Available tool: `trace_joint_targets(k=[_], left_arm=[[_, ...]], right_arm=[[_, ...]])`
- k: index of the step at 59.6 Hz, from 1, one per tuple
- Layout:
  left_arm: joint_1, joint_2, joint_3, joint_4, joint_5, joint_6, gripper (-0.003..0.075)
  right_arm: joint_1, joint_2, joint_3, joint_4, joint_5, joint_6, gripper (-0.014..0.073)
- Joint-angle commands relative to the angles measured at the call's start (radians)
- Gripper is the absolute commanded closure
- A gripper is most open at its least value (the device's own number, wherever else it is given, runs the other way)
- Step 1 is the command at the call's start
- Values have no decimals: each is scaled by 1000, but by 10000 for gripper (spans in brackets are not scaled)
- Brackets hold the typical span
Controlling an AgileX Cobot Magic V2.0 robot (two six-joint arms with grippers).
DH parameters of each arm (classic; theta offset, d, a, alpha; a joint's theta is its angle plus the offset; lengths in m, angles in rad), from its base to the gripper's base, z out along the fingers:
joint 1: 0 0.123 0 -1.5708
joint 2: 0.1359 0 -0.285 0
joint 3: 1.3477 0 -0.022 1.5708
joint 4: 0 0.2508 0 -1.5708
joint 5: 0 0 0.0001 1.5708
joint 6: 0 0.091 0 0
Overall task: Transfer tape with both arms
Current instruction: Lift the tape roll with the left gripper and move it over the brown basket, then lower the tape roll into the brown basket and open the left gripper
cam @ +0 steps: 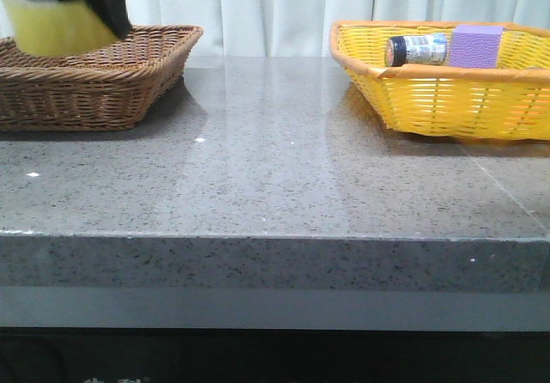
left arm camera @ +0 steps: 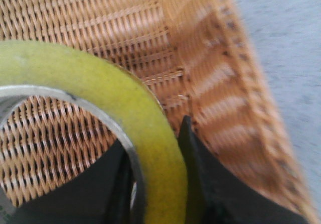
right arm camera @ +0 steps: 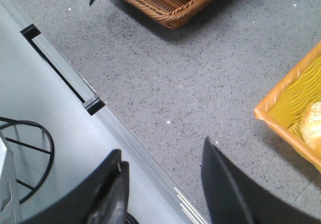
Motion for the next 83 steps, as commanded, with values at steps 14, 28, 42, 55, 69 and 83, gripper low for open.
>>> trace_joint_targets(k=[14,28,42,55,69,83], left_arm=[[10,9,-37,3,-78,-8,651],[10,9,-37,0,-73,-8,321],[10,-44,-37,-6,-39,-8,265],[-1,-201,-19,-57,23,29,267],[-85,-473,209,-55,-76,47,274],[-162,-728,490,-57,-158,47,281]], right_arm=[[-3,-5,-21,30,-51,-4,221],[-3,-5,-21,30,-51,-4,221],[-3,-5,-21,30,-51,-4,221],[-3,-5,-21,30,-51,-4,221],[-3,-5,-21,30,-51,-4,221],[-3,-5,-21,30,-51,-4,221]])
